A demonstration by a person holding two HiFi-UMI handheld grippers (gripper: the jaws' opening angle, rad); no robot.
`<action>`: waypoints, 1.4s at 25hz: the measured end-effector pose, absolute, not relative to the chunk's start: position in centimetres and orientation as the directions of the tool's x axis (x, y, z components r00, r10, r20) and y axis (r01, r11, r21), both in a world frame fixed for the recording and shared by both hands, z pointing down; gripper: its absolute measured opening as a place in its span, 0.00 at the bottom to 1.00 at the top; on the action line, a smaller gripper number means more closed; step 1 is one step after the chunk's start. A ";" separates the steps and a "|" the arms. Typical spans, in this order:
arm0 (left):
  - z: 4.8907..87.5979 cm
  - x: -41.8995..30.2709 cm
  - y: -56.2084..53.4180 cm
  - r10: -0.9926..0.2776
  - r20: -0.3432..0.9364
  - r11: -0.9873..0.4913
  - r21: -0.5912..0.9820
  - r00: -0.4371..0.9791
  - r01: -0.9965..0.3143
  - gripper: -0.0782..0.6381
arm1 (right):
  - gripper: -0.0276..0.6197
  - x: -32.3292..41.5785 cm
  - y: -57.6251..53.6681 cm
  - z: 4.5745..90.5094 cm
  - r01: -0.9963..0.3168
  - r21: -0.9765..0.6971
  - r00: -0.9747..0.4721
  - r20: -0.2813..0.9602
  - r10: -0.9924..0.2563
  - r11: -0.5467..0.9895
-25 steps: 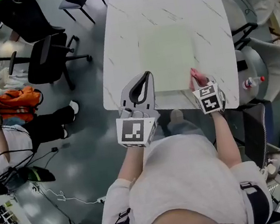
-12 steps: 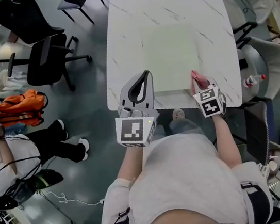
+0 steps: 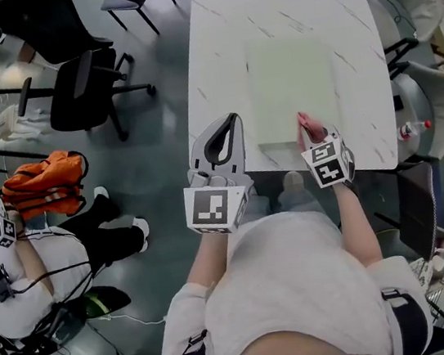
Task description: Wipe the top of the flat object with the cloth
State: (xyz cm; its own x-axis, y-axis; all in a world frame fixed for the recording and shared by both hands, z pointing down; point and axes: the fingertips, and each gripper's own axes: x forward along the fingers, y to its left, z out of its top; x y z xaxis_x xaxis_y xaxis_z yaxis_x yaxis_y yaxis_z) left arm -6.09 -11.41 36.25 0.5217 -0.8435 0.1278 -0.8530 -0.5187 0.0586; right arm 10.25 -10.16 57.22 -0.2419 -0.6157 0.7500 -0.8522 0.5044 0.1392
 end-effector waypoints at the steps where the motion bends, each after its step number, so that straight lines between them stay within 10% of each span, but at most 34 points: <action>1: 36.3 -6.7 -11.5 -0.844 0.127 -0.518 0.059 0.521 -0.853 0.13 | 0.09 9.5 -10.3 57.2 -0.850 0.141 -0.245 0.748 -0.617 0.508; 35: 37.2 -16.9 -11.0 -0.842 0.126 -0.523 0.047 0.524 -0.851 0.13 | 0.09 -5.5 -12.7 57.0 -0.844 0.121 -0.298 0.704 -0.645 0.522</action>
State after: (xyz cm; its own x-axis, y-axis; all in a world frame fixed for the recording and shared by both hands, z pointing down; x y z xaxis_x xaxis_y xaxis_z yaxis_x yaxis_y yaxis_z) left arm -16.94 -10.98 37.21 0.5243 -0.8422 0.1256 -0.8512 -0.5228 0.0470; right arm -5.50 -12.67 57.03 -0.2978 -0.6449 0.7038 -0.8445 0.5218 0.1208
